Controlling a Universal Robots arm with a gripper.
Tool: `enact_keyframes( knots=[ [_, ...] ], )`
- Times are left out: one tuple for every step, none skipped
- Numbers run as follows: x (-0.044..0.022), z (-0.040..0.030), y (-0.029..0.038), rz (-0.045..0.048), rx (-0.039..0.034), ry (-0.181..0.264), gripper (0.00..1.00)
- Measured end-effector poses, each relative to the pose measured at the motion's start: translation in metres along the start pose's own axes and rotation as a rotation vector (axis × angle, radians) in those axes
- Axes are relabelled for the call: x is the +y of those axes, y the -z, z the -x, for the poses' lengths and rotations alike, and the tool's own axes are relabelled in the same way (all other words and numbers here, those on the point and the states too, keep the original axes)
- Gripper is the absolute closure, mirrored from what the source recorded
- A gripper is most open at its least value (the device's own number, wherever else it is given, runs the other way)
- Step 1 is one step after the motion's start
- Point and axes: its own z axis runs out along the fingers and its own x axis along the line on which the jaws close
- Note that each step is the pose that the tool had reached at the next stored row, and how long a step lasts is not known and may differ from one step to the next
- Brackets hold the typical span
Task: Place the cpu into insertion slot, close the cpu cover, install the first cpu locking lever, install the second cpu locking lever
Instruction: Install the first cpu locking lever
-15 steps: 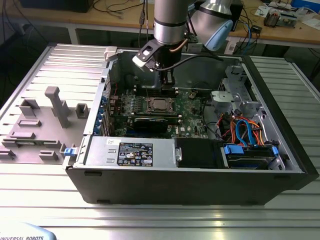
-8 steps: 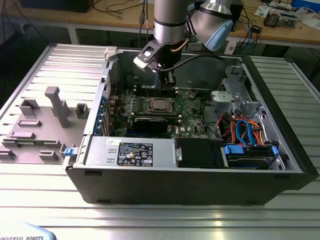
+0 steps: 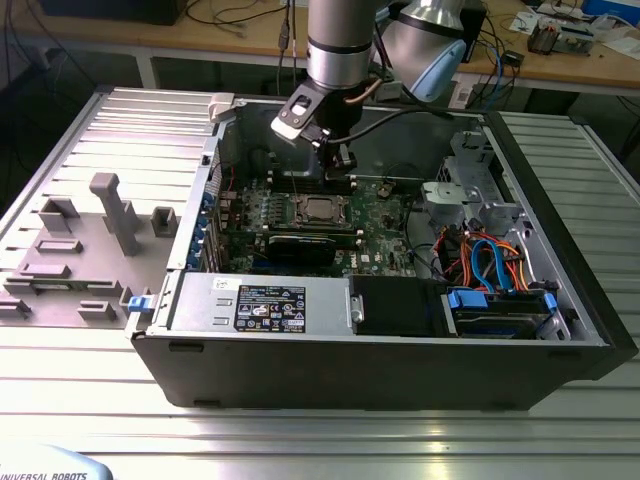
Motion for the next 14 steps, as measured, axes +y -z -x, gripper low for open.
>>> enact_keyframes(
  knots=[
    [0.0, 0.0, 0.0, 0.0002, 0.0003, 0.012, 0.89],
    [0.0, 0.0, 0.0, 0.0004, 0.0004, 0.023, 0.89],
    [0.0, 0.0, 0.0, 0.0008, 0.0009, 0.04, 0.89],
    [0.0, 0.0, 0.0, 0.0011, 0.0011, 0.054, 0.89],
    [0.0, 0.0, 0.0, 0.0014, 0.0014, 0.067, 0.89],
    [-0.0001, 0.0, 0.0, 0.0018, 0.0019, 0.089, 0.89],
    [-0.0001, 0.0, 0.0, 0.002, 0.0021, 0.101, 0.89],
    [-0.0001, 0.0, 0.0, 0.0023, 0.0025, 0.116, 0.89],
    [-0.0001, -0.0001, 0.0, 0.003, 0.0031, 0.148, 0.89],
    [-0.0001, -0.0001, 0.0, 0.0032, 0.0035, 0.163, 0.89],
    [-0.0001, -0.0001, 0.0, 0.0034, 0.0037, 0.174, 0.89],
    [-0.0001, -0.0001, 0.0, 0.0036, 0.0039, 0.185, 0.89],
    [-0.0001, -0.0001, 0.0, 0.0037, 0.0039, 0.186, 0.89],
    [-0.0001, 0.0, 0.0, 0.0037, 0.004, 0.186, 0.89]
  ],
)
